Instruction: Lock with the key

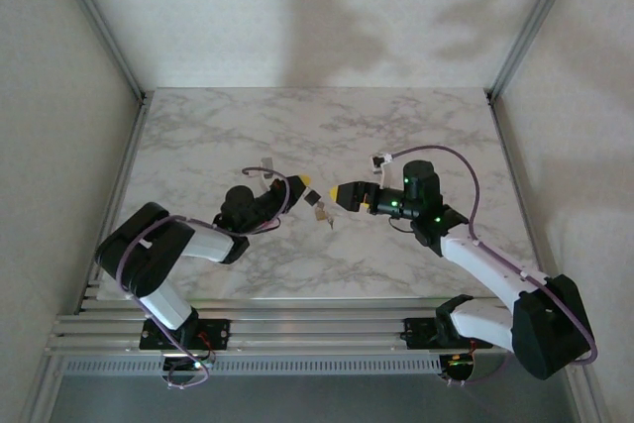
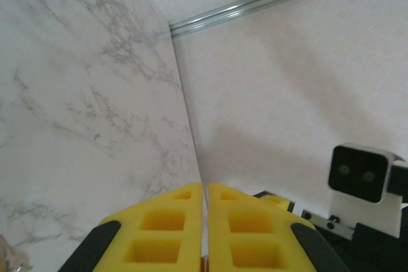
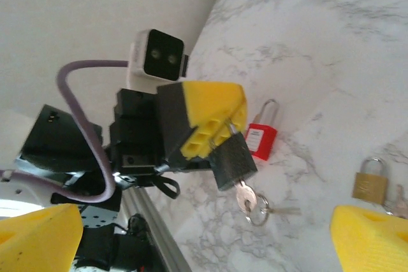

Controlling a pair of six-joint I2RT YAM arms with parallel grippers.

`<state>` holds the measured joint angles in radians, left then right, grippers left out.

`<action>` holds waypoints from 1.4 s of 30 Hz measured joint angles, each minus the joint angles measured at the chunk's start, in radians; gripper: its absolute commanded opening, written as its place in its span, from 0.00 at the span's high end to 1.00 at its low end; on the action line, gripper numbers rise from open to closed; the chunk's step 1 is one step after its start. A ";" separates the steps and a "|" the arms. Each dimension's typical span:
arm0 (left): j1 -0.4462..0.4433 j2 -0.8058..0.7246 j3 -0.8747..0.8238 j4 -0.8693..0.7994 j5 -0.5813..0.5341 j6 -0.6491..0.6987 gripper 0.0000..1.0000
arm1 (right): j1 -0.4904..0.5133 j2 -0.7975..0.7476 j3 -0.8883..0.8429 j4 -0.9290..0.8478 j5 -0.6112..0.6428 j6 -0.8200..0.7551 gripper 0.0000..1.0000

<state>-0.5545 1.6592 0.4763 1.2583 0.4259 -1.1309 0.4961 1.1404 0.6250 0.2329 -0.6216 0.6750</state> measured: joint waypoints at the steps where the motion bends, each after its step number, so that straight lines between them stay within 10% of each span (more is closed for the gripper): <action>1: 0.000 0.009 0.011 0.002 0.000 -0.005 1.00 | -0.002 0.000 -0.006 0.002 0.008 0.006 0.01; 17: 0.000 0.188 0.061 0.177 0.004 -0.178 1.00 | -0.070 0.100 -0.109 0.223 0.005 0.214 0.42; 42: -0.018 0.257 0.095 0.273 0.003 -0.262 1.00 | -0.074 0.269 -0.123 0.444 -0.069 0.330 0.63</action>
<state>-0.5724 1.9163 0.5713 1.5314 0.4290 -1.3926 0.4225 1.4090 0.5018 0.6773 -0.6907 1.0050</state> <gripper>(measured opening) 0.086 0.377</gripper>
